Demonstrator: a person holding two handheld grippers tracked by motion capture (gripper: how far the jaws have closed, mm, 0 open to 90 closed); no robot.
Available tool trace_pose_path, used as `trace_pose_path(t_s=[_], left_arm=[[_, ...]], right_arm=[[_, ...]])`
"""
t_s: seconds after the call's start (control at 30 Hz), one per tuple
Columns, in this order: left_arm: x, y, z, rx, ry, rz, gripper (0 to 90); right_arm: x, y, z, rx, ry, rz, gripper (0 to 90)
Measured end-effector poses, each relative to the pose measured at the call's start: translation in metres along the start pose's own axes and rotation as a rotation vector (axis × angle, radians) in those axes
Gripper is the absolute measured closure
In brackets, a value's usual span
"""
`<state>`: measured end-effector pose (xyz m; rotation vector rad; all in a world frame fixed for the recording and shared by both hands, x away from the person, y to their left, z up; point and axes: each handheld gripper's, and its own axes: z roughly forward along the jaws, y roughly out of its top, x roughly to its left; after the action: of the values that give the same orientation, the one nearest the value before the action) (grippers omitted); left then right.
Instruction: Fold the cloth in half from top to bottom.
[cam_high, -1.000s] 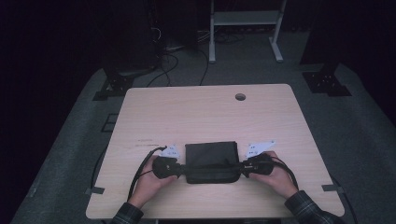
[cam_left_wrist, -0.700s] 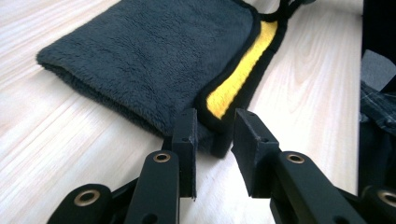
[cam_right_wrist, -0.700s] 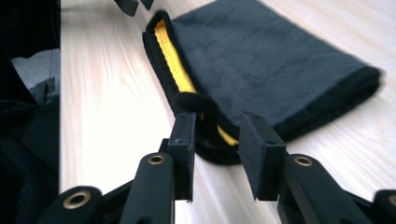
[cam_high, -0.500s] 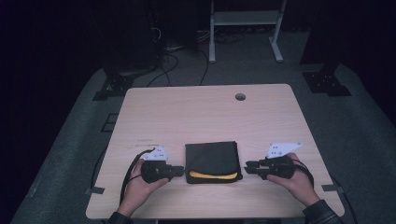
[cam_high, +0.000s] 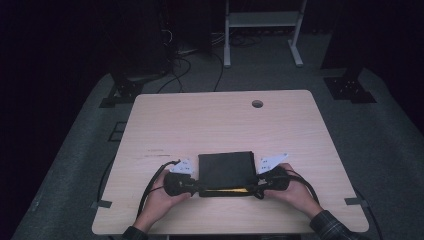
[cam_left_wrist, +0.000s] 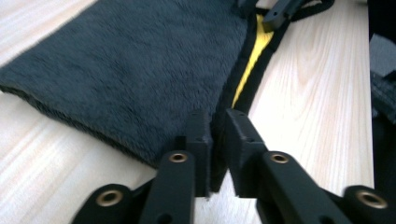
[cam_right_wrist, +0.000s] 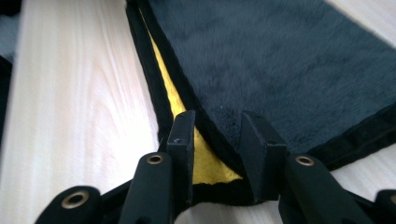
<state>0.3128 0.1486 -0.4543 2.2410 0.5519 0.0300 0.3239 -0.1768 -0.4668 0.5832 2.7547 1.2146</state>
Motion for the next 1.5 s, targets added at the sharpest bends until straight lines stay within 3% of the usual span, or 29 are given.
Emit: trace_pose_path(t_s=[0.17, 0.27, 0.43, 0.6, 0.67, 0.8, 0.97, 1.03, 1.2, 1.33, 1.5], left_arm=[[0.001, -0.003, 0.003, 0.025, 0.002, 0.001, 84.9], [0.001, -0.003, 0.003, 0.018, 0.003, -0.006, 85.4], [0.001, -0.005, 0.001, 0.006, -0.005, -0.017, 84.9], [0.002, -0.008, 0.001, 0.015, -0.021, -0.028, 83.7], [0.003, -0.009, 0.001, 0.025, -0.012, -0.025, 81.4], [0.001, -0.012, -0.002, 0.013, -0.017, -0.026, 74.0], [-0.002, -0.016, -0.011, 0.0, 0.032, -0.021, 60.4], [-0.001, -0.017, -0.013, -0.003, 0.049, -0.017, 56.5], [0.001, -0.023, -0.019, -0.016, 0.094, -0.032, 42.2], [0.005, -0.031, -0.026, -0.022, 0.132, -0.039, 35.7], [0.01, -0.043, -0.039, -0.032, 0.203, -0.065, 26.1]], right_arm=[[0.002, 0.0, 0.001, 0.009, -0.04, -0.019, 82.6], [0.003, 0.001, -0.001, -0.006, -0.044, -0.011, 85.9], [0.01, 0.005, -0.017, -0.065, -0.005, 0.0, 86.1], [0.014, -0.006, -0.009, -0.001, 0.046, 0.006, 84.5], [0.012, -0.01, -0.006, -0.004, 0.062, 0.019, 83.3], [0.015, -0.011, -0.009, -0.014, 0.077, 0.007, 69.7], [0.016, -0.014, -0.025, -0.056, 0.029, 0.006, 58.9], [0.012, -0.018, -0.033, -0.077, -0.01, 0.012, 54.8], [0.003, -0.033, -0.048, -0.093, -0.081, 0.048, 44.5], [-0.003, -0.044, -0.058, -0.102, -0.137, 0.08, 39.9], [-0.009, -0.059, -0.072, -0.112, -0.213, 0.114, 34.5]])
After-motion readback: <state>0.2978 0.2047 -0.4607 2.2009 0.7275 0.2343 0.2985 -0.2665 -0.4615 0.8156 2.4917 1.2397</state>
